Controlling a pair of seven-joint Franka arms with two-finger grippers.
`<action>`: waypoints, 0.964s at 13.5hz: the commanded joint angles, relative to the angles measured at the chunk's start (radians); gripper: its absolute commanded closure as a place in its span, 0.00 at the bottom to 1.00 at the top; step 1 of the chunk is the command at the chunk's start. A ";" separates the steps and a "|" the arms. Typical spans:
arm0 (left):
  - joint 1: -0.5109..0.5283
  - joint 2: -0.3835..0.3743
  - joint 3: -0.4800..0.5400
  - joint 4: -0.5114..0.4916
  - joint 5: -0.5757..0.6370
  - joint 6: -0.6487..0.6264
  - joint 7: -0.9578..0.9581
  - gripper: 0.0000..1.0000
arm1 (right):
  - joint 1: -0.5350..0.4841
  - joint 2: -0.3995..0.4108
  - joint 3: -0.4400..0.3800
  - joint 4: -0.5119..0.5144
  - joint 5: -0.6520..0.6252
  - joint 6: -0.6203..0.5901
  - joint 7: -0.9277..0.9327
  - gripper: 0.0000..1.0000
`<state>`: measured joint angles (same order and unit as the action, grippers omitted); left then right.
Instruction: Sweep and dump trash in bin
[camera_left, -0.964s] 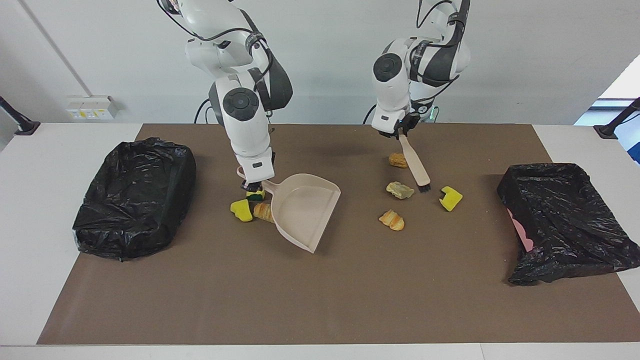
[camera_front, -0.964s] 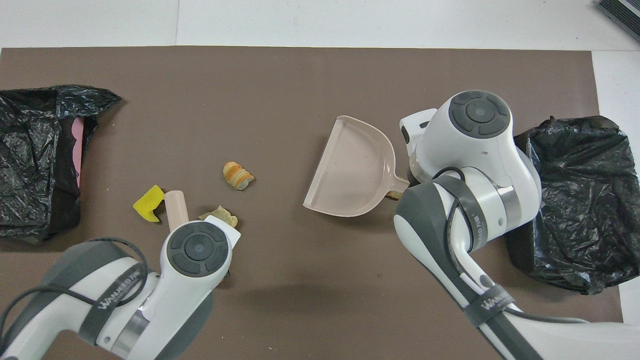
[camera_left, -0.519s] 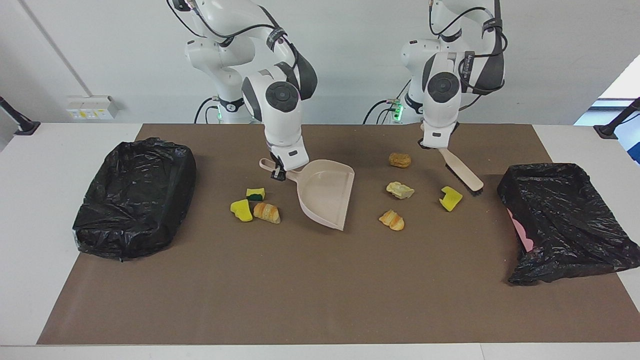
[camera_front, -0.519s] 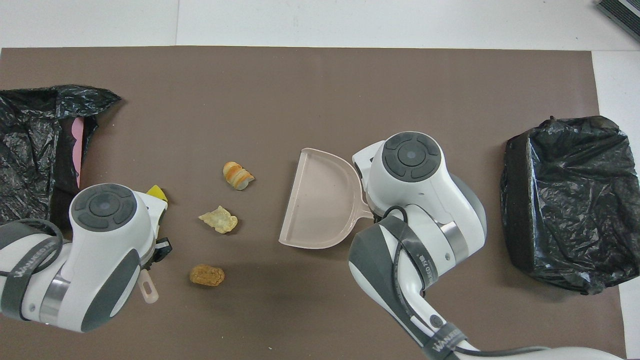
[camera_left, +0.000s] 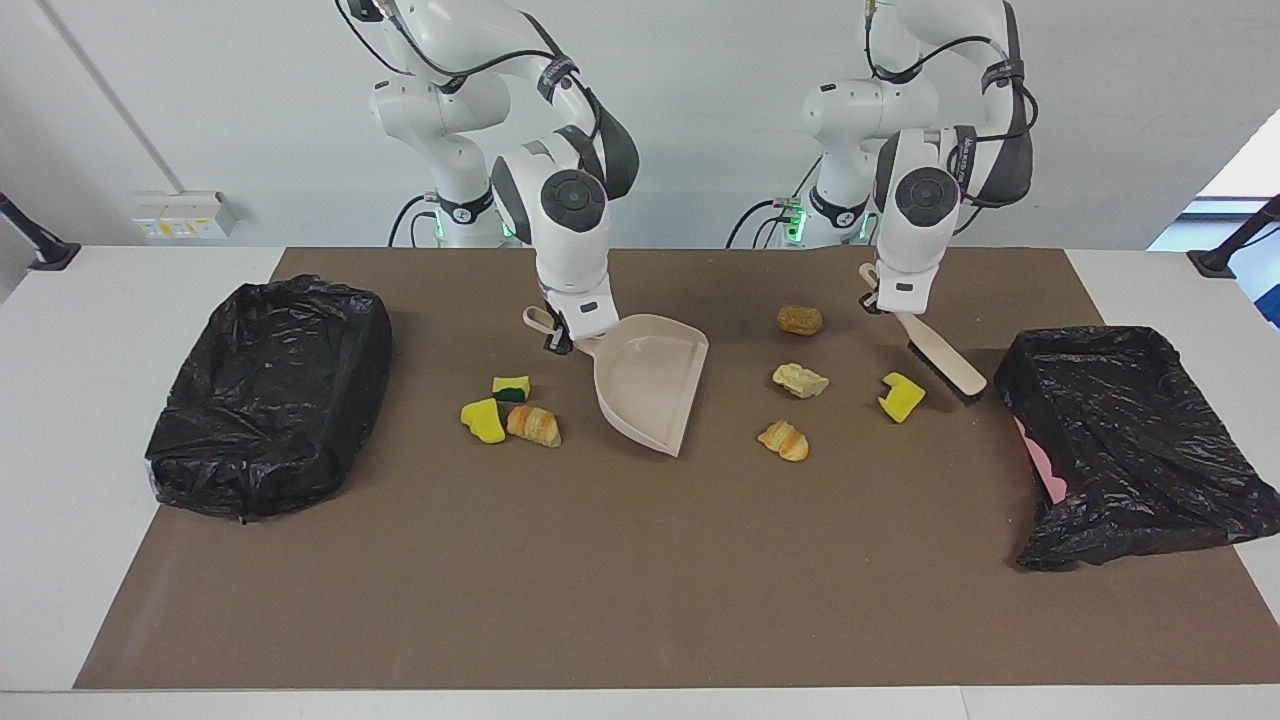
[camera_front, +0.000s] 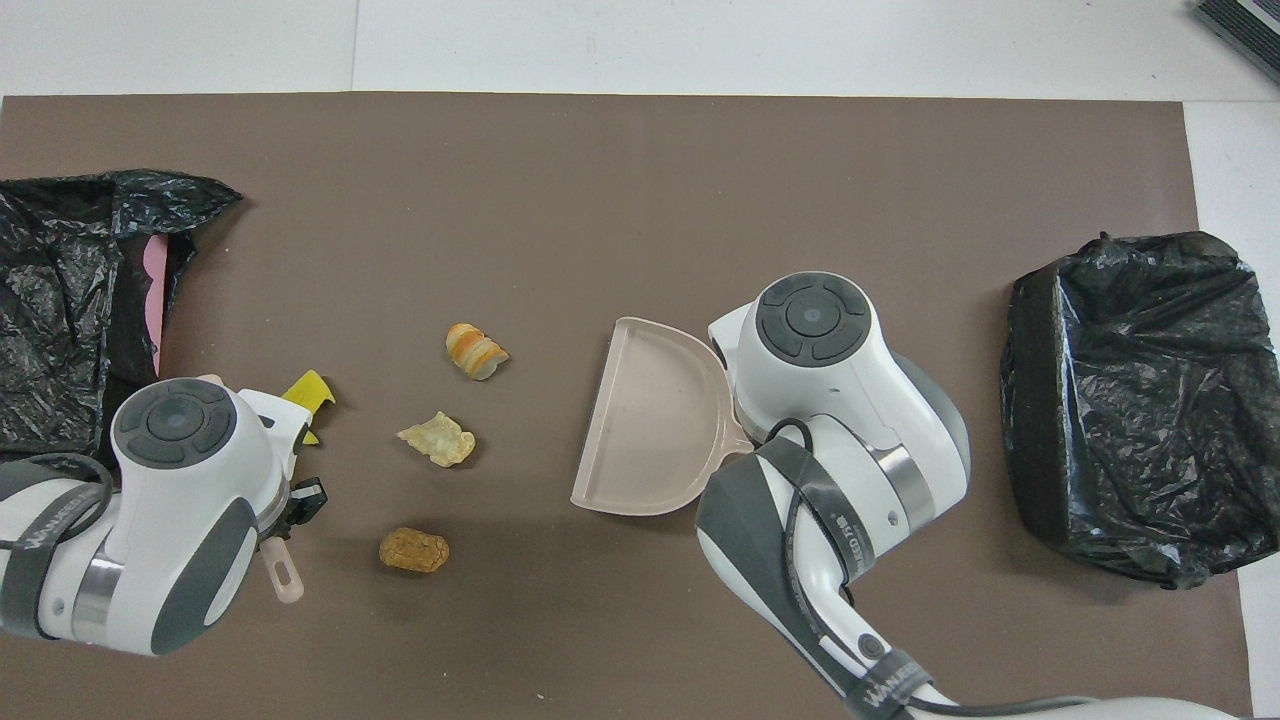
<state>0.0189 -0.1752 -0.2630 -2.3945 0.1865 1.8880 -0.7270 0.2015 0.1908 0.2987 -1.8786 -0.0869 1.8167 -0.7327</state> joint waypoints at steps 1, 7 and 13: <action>-0.037 0.017 -0.009 -0.015 -0.007 0.031 0.017 1.00 | -0.005 -0.008 0.007 -0.011 -0.030 0.027 -0.071 1.00; -0.166 0.031 -0.009 -0.014 -0.199 0.098 0.087 1.00 | 0.073 0.076 0.008 0.002 -0.030 0.139 0.110 1.00; -0.267 0.031 -0.009 -0.009 -0.280 0.134 0.126 1.00 | 0.075 0.084 0.008 -0.011 -0.024 0.182 0.133 1.00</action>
<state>-0.2283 -0.1336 -0.2865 -2.3951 -0.0693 2.0074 -0.6267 0.2824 0.2694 0.3002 -1.8857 -0.1038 1.9737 -0.6328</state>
